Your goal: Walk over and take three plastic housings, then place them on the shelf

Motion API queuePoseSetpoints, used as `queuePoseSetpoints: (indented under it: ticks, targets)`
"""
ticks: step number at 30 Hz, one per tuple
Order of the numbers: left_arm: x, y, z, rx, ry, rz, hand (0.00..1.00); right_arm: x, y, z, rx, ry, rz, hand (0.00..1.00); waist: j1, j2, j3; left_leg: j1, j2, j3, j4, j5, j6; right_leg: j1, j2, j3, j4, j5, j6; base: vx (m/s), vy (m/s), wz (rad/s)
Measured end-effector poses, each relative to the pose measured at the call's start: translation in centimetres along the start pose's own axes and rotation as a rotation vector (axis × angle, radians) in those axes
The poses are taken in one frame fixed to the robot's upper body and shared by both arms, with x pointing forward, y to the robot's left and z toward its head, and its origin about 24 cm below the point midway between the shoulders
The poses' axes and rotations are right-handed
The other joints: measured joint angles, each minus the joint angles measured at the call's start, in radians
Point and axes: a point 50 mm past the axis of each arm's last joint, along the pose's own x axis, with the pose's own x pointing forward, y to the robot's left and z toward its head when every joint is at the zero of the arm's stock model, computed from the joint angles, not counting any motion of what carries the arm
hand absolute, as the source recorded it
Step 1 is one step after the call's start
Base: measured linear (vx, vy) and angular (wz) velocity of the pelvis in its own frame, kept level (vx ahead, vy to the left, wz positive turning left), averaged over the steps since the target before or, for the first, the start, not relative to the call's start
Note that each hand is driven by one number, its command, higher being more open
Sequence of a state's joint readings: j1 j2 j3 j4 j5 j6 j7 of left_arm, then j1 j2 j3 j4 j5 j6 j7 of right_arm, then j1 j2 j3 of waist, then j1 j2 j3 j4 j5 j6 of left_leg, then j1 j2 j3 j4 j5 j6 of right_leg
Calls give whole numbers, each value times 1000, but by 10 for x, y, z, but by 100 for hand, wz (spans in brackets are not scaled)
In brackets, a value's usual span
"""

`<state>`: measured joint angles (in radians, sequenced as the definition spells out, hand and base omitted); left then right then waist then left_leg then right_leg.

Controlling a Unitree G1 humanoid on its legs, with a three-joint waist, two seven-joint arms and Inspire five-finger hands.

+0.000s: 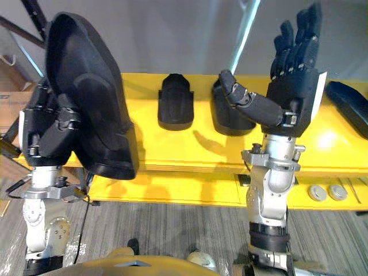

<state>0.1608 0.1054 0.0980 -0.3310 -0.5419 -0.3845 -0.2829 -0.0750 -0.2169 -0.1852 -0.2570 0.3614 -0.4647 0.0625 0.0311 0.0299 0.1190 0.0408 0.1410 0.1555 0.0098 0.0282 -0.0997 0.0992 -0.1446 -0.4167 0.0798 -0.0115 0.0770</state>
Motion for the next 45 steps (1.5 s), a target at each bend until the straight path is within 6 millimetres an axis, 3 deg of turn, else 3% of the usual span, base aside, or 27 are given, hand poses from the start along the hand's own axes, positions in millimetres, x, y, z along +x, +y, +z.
queuePoseSetpoints:
  ticks: [7,9,10,12,14,15,16,17,18,19,20,21,24,25,28,32,38,45]
  targets:
    - [-10,0,1,-8,20,86,0,-21,14,-17,92,139,11,100,-5,-6,-4,-16,-34,-11,-8,7,7,5,-30,6,-20,-7,6,5,40,9]
    - [-10,-3,-1,12,30,86,0,-29,11,-20,105,174,-15,100,-19,-17,8,-77,-49,-48,63,-8,0,6,-61,-13,-16,-19,22,-100,66,57]
    - [-10,-5,-2,17,36,78,0,-31,9,-21,103,190,-25,100,-25,-10,26,-125,-26,-25,169,-51,3,8,-78,-32,5,-19,23,-154,131,46]
    - [-14,-5,-4,45,60,76,0,-32,7,-24,98,206,-27,100,-26,-10,35,-158,34,-30,257,-57,-9,4,-111,-24,38,-26,42,-114,143,5]
    - [-17,-5,-4,54,73,67,0,-30,5,-22,75,197,-2,100,-17,28,25,-123,77,-78,265,-58,-19,-30,-165,34,98,-51,96,-108,408,-42]
    - [-17,-6,-4,53,73,61,0,-29,4,-21,66,192,6,100,-16,40,24,-105,81,-78,264,-71,-38,-35,-176,51,107,-51,112,-105,571,-53]
    - [-16,-6,-4,46,68,39,0,-30,3,-21,62,188,-1,100,-15,38,23,-78,51,-66,244,-139,-87,-47,-214,83,121,-42,137,-58,505,-50]
    - [-15,-5,-1,62,64,14,0,-35,8,-24,88,202,-41,100,-11,6,30,-71,-2,-23,272,-165,-57,-49,-267,115,108,-30,117,-60,496,-48]
    - [-14,-5,0,70,63,2,0,-38,9,-25,98,210,-60,100,-9,-12,33,-81,-19,-12,299,-182,-42,-50,-287,120,96,-14,93,-82,450,-50]
    - [-13,-3,1,82,64,-7,0,-43,15,-29,124,236,-70,100,-6,-31,34,-107,-30,19,344,-214,-3,-68,-305,119,86,21,5,-92,421,-61]
    - [-13,0,2,99,78,-1,0,-46,25,-34,156,261,-51,100,2,-40,36,-120,-24,58,364,-224,22,-95,-305,94,86,85,-40,-84,381,-63]
    - [-12,3,1,107,88,6,0,-47,29,-36,170,272,-41,100,3,-39,37,-121,-20,73,361,-222,28,-105,-298,75,96,94,-28,-37,277,-54]
    - [0,8,-6,120,124,9,0,-49,40,-39,198,286,-1,100,-9,-37,39,-104,-26,74,308,-197,40,-90,-195,78,114,12,53,28,132,-13]
    - [8,6,-9,108,121,3,0,-48,39,-38,204,278,11,100,-25,-41,36,-104,-36,63,291,-186,44,-72,-166,113,74,-6,52,32,72,23]
    - [26,-7,-16,62,100,0,0,-46,38,-38,214,271,48,100,-58,-35,37,-103,-66,25,258,-151,52,-45,-162,142,52,-2,50,28,21,46]
    - [31,-24,-23,-2,109,-19,0,-44,42,-40,219,287,83,100,-61,-21,33,-99,-62,-9,161,-81,29,-35,-132,104,4,12,70,-10,-70,28]
    - [31,-30,-26,-28,116,-52,0,-45,49,-44,214,337,118,100,-59,0,23,-22,-26,-23,-2,14,-4,-19,-82,84,2,5,59,-32,-98,7]
    - [51,-21,-17,33,65,-2,0,-55,51,-48,222,399,100,100,-66,8,17,26,-26,37,-71,42,-2,-47,-79,145,6,8,64,-39,8,-23]
